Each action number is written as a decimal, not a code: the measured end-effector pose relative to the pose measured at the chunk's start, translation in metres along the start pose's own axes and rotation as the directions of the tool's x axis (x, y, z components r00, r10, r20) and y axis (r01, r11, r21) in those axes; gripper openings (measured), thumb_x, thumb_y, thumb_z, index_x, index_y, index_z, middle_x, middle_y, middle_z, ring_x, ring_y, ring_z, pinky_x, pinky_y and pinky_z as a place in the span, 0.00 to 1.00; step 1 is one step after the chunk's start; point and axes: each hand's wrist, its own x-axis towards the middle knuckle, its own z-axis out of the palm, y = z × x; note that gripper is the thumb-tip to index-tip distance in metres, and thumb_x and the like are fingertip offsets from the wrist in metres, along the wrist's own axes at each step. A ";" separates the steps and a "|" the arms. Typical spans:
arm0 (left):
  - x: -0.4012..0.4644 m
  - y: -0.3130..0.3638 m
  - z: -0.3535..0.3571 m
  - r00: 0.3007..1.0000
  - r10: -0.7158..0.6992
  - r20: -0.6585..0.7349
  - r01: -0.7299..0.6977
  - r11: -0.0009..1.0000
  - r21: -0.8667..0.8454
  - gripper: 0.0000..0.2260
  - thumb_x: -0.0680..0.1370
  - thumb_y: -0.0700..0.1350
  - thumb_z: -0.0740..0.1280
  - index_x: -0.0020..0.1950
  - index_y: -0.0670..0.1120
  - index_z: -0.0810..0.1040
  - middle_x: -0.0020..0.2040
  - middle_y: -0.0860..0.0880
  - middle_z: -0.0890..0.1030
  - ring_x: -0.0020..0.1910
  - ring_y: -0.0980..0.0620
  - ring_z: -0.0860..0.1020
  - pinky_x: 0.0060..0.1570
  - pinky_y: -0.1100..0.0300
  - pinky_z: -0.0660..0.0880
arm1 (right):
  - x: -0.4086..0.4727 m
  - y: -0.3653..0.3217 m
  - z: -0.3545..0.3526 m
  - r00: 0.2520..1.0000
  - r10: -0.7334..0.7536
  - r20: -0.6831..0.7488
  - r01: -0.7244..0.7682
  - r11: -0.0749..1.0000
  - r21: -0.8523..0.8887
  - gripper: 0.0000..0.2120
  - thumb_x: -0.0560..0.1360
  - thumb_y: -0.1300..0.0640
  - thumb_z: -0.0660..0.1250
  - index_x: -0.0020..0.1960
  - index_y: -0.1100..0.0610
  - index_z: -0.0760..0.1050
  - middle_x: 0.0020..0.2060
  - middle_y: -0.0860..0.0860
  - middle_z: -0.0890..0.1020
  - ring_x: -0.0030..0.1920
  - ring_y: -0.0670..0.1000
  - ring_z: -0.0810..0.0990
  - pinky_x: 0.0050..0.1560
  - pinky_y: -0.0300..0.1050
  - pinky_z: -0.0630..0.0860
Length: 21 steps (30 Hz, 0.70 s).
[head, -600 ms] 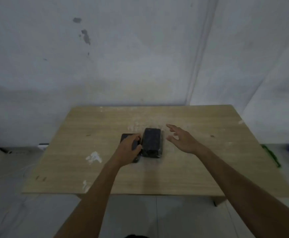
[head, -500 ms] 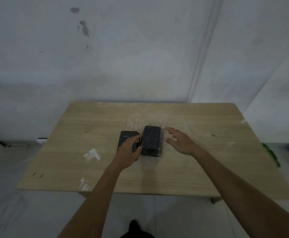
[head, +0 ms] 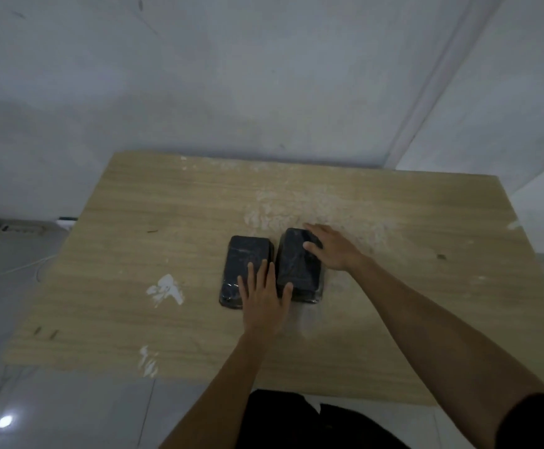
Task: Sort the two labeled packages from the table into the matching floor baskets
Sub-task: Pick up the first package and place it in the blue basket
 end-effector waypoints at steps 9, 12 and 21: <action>0.034 0.005 0.000 0.996 0.091 -0.016 -0.090 0.994 0.055 0.24 0.80 0.59 0.54 0.72 0.50 0.69 0.77 0.47 0.65 0.79 0.42 0.51 0.76 0.40 0.43 | -0.003 0.046 0.003 0.983 0.126 -0.132 -0.118 0.991 0.061 0.26 0.79 0.42 0.57 0.75 0.46 0.59 0.67 0.57 0.68 0.65 0.63 0.69 0.64 0.58 0.71; 0.055 0.021 -0.003 0.995 0.098 0.028 -0.099 0.995 0.033 0.22 0.81 0.57 0.55 0.71 0.50 0.70 0.75 0.49 0.68 0.79 0.44 0.50 0.76 0.44 0.40 | -0.028 0.071 0.007 0.954 0.251 -0.166 -0.235 0.966 0.111 0.30 0.77 0.36 0.56 0.75 0.48 0.59 0.66 0.58 0.68 0.63 0.64 0.70 0.62 0.58 0.73; 0.069 0.068 0.005 0.986 -0.018 0.166 0.073 0.941 -0.331 0.19 0.81 0.51 0.59 0.68 0.43 0.73 0.62 0.42 0.79 0.59 0.42 0.78 0.58 0.51 0.75 | -0.072 0.108 0.025 0.897 0.426 -0.122 -0.357 0.858 0.371 0.36 0.74 0.30 0.55 0.73 0.52 0.61 0.65 0.59 0.70 0.63 0.62 0.73 0.58 0.54 0.72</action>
